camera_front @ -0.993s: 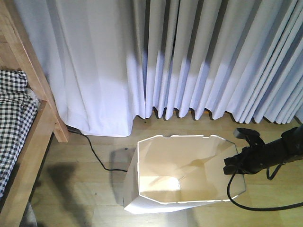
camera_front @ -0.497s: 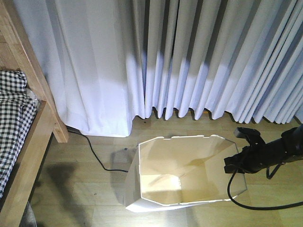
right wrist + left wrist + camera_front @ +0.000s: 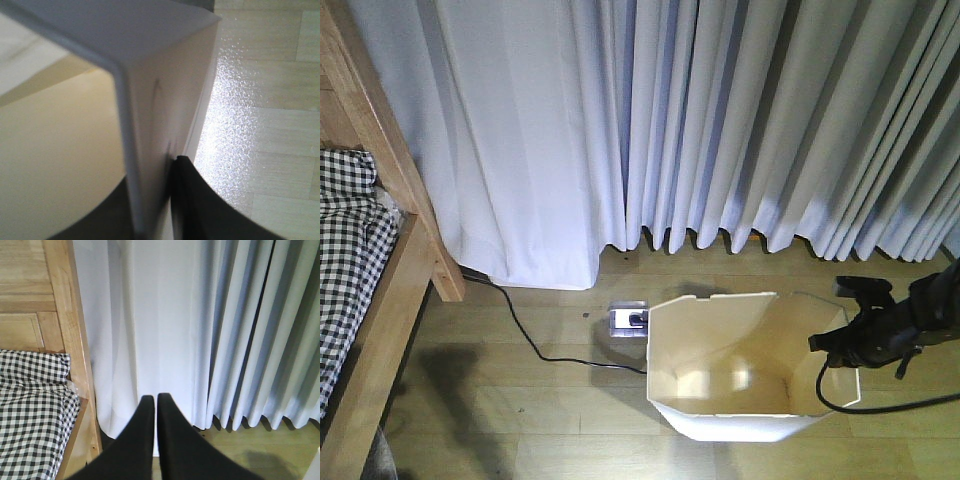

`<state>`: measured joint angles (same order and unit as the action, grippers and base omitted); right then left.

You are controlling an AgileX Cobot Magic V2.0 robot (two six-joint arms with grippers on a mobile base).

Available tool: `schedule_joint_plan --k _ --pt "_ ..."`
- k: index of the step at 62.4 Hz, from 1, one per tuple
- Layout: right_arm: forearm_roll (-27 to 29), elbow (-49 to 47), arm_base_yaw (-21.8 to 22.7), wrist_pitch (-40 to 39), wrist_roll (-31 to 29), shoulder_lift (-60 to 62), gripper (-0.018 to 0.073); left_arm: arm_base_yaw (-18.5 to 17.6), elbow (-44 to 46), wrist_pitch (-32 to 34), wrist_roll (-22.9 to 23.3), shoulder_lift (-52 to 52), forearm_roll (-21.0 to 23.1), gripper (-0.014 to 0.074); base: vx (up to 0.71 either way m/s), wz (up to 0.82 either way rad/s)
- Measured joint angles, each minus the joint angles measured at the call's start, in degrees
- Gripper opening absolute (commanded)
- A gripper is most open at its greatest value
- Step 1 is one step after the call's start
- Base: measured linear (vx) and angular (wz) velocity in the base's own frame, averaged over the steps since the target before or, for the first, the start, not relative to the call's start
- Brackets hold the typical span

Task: Move trash bin to bedside with robot
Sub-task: 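Lower the bin onto the floor with the right gripper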

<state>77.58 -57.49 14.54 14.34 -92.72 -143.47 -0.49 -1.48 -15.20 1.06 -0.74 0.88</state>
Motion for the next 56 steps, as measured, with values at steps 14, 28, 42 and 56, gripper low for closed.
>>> schedule_joint_plan --k 14,28,42,56 --pt "-7.5 -9.2 0.0 4.4 8.8 -8.4 0.002 0.0 0.0 0.0 0.0 0.0 0.0 -0.0006 0.0 0.0" --pt "-14.9 -18.7 -0.1 9.3 17.9 -15.9 0.0032 0.0 0.0 0.0 0.0 0.0 0.0 -0.0006 0.0 0.0" --pt "-21.3 -27.0 -2.1 10.0 23.0 -22.8 0.0041 0.0 0.0 0.0 0.0 0.0 0.0 -0.0006 0.0 0.0" --pt "-24.6 -34.6 -6.4 11.0 26.6 -28.3 0.005 0.0 0.0 0.0 0.0 0.0 0.0 -0.0006 0.0 0.0"
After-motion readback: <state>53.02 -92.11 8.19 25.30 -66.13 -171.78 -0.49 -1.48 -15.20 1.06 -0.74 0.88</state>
